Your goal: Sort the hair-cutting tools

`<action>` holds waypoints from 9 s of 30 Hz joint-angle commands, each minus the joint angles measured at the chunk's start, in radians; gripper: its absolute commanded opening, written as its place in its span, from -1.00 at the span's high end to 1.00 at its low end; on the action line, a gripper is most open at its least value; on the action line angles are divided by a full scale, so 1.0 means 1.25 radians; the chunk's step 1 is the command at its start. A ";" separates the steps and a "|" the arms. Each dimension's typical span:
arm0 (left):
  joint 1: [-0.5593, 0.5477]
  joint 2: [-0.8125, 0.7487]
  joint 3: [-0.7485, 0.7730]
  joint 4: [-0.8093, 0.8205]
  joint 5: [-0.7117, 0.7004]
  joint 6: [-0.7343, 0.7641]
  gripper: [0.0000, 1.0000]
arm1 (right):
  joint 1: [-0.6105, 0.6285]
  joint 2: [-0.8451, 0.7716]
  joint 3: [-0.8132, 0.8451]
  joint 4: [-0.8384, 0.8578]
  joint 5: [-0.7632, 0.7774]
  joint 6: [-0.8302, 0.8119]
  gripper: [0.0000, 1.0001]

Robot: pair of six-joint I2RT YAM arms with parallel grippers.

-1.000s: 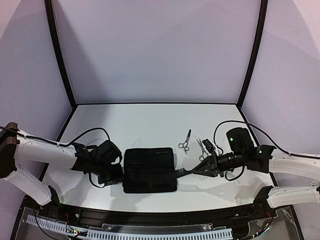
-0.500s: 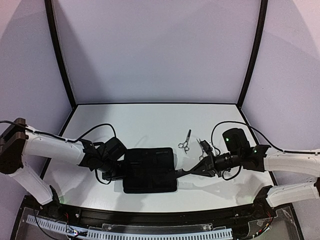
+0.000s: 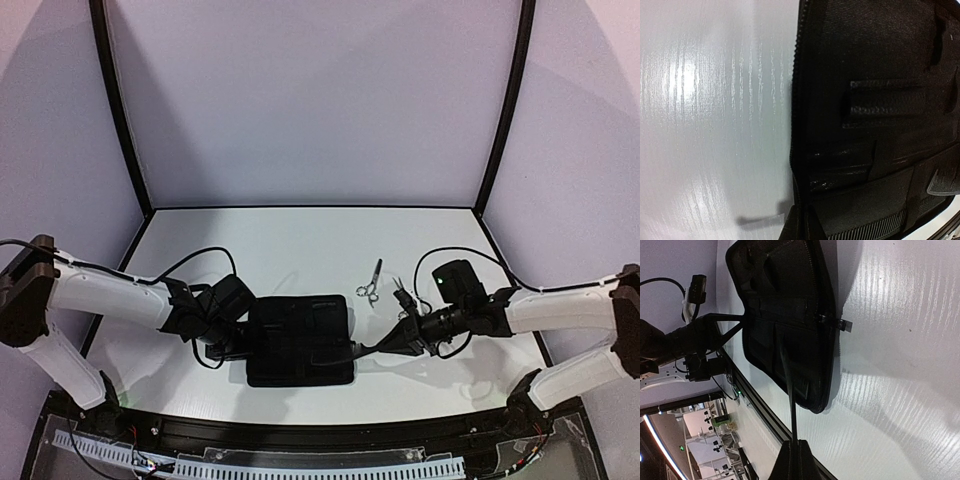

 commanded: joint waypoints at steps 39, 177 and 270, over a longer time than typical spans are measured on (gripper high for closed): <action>0.003 -0.030 -0.068 0.098 0.028 0.029 0.98 | -0.016 0.283 0.126 0.100 -0.037 -0.003 1.00; -0.042 -0.141 -0.160 0.093 -0.001 -0.204 0.98 | 0.331 0.494 0.181 0.257 0.151 0.437 1.00; -0.156 -0.307 -0.287 0.079 -0.222 -0.369 0.99 | 0.402 0.332 0.459 -0.368 0.520 0.127 -0.39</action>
